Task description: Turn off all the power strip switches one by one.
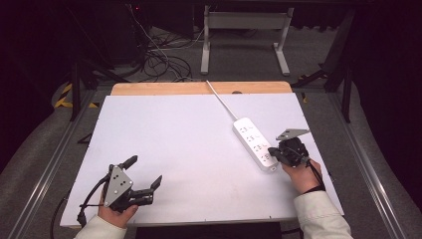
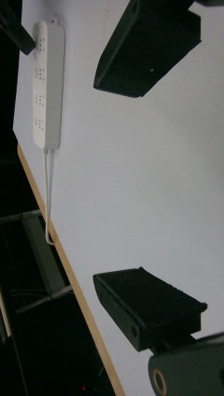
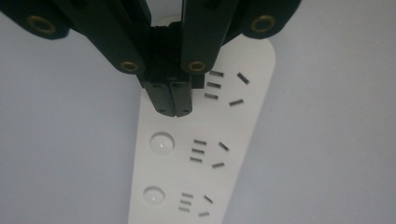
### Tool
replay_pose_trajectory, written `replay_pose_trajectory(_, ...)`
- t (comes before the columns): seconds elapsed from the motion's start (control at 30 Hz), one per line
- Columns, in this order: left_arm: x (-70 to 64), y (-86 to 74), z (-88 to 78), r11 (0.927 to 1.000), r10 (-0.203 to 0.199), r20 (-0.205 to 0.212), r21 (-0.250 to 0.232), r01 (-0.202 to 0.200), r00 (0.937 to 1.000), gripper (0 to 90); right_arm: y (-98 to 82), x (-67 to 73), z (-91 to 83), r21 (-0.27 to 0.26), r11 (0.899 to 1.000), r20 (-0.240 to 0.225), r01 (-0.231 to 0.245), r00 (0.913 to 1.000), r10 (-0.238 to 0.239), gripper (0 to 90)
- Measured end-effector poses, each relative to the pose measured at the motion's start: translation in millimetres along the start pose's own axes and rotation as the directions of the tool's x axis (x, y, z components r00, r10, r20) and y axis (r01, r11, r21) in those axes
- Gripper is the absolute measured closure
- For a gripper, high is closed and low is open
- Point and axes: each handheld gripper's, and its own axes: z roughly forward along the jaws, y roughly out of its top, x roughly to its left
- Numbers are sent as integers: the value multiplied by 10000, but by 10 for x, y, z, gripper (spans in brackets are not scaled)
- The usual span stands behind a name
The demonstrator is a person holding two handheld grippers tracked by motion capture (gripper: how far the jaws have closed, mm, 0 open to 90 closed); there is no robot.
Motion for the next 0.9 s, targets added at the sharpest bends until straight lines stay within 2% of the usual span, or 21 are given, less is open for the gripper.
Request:
replay_pose_trajectory(0.03,2,0,3,10000,19,-18,2,-19,10000,89,0,0,0,0,10000,0,0,10000,0,900)
replay_pose_trajectory(0.07,3,0,5,10000,13,-12,6,-13,10000,89,8,20,-50,-510,9986,83,152,9999,-148,900)
replay_pose_trajectory(0.13,2,-1,11,10000,-40,-6,11,40,10000,89,100,30,-211,-1638,9864,87,141,9999,-128,900)
replay_pose_trajectory(0.33,-8,-1,8,10000,-42,4,17,42,10000,89,136,14,-169,-1566,9876,32,141,9999,-138,900)
replay_pose_trajectory(0.5,-4,-2,12,10000,-69,-8,21,69,10000,89,149,0,-192,-1746,9846,30,90,10000,-87,900)
replay_pose_trajectory(0.77,-3,-5,22,9999,-95,-18,61,96,10000,89,188,-18,-121,-1578,9873,71,164,9999,-154,900)
replay_pose_trajectory(0.9,2,-6,22,10000,-73,-50,65,73,10000,89,206,-59,-46,-1444,9895,24,47,10000,-44,900)
